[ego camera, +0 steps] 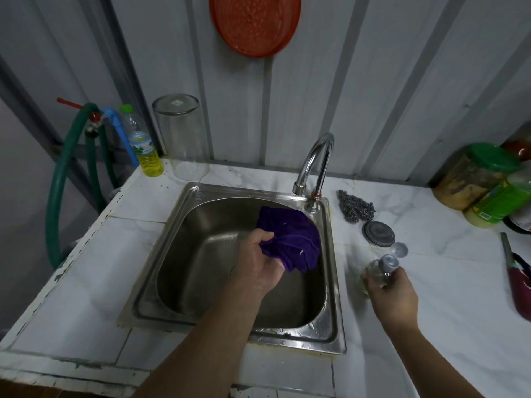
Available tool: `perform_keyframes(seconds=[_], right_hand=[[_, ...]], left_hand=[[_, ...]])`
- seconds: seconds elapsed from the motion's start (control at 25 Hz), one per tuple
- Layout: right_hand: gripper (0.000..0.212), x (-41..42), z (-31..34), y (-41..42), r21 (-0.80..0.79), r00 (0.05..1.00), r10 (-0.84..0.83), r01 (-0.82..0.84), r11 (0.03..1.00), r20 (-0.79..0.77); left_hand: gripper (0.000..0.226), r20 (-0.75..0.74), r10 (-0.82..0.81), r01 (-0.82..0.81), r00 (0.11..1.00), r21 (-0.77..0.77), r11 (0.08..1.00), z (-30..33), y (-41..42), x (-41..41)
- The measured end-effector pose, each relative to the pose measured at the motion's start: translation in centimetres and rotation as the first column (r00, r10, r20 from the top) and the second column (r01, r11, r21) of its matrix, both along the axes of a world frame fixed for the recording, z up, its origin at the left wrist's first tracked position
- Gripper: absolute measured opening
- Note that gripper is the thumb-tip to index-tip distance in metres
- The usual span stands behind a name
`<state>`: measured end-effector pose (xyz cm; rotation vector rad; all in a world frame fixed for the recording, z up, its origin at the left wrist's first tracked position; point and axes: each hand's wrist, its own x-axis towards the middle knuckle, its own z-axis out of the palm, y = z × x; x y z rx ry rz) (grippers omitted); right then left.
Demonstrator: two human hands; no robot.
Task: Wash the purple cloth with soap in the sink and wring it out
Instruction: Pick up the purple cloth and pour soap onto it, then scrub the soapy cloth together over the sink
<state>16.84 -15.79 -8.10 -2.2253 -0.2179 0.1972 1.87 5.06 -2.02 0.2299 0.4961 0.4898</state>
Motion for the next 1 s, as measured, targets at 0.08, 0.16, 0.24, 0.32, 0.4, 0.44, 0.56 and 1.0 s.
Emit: perform_keyframes(seconds=[0.08,0.16,0.24,0.32,0.4,0.44,0.56,1.0], right_hand=[[0.026,-0.1,-0.1,0.0,-0.003,1.000,-0.009,0.009,1.000,-0.001],[0.033,-0.1,0.1,0.0,0.046,1.000,0.016,-0.016,0.999,-0.003],[0.050,-0.2,0.6,0.1,0.137,0.999,0.033,-0.036,0.990,0.021],[0.075,-0.5,1.5,0.1,0.101,0.989,-0.049,0.035,0.994,0.139],[0.082,-1.8,2.6,0.1,0.116,0.915,-0.090,0.048,0.992,0.392],[0.073,-2.7,3.3,0.4,0.154,0.850,-0.062,-0.022,0.988,0.523],[0.045,-5.5,5.0,3.2,0.161,0.783,0.172,-0.327,0.931,0.598],[0.025,-5.8,5.7,14.7,0.660,0.816,0.346,0.056,0.749,-0.463]], left_hand=[[0.066,-0.005,0.000,0.000,1.000,-0.002,1.000,0.2,0.0,-0.1],[0.065,-0.007,0.002,-0.002,1.000,-0.007,1.000,0.2,0.1,-0.2],[0.065,0.003,0.004,-0.004,1.000,-0.011,1.000,0.1,0.1,-0.1],[0.067,0.023,0.004,-0.004,1.000,-0.016,1.000,-0.1,0.2,0.0],[0.069,0.033,-0.006,0.006,0.999,-0.003,1.000,-0.1,0.2,0.0],[0.070,0.031,-0.011,0.011,0.999,0.006,1.000,-0.1,0.2,0.0],[0.073,0.032,-0.016,0.015,0.999,0.029,0.999,-0.1,0.3,0.1],[0.049,-0.187,-0.076,0.128,0.979,0.288,0.949,-1.1,2.2,-1.9]])
